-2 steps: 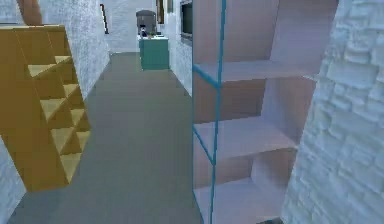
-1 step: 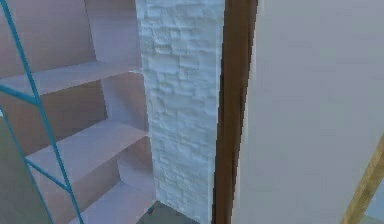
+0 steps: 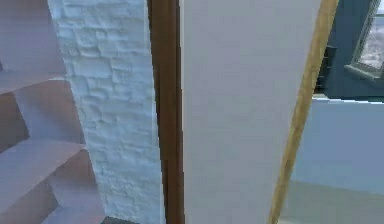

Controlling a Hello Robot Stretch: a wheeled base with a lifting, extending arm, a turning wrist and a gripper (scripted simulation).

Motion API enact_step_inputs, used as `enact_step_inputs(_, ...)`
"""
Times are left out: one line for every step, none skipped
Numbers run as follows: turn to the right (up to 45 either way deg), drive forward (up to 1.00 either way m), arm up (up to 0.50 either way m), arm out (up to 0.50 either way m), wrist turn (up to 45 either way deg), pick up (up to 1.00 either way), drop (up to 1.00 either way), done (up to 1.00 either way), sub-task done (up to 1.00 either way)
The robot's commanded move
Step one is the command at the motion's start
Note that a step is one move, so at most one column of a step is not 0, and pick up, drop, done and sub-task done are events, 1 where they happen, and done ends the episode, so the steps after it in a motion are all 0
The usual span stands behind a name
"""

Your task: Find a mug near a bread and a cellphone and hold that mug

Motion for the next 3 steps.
enact_step_inputs(0.0, 0.2, 0.0, 0.0, 0.0, 0.0, 0.0, 0.0, 0.0)
enact_step_inputs(-45.0, 0.0, 0.0, 0.0, 0.0, 0.0, 0.0, 0.0, 0.0)
enact_step_inputs(-45.0, 0.0, 0.0, 0.0, 0.0, 0.0, 0.0, 0.0, 0.0)
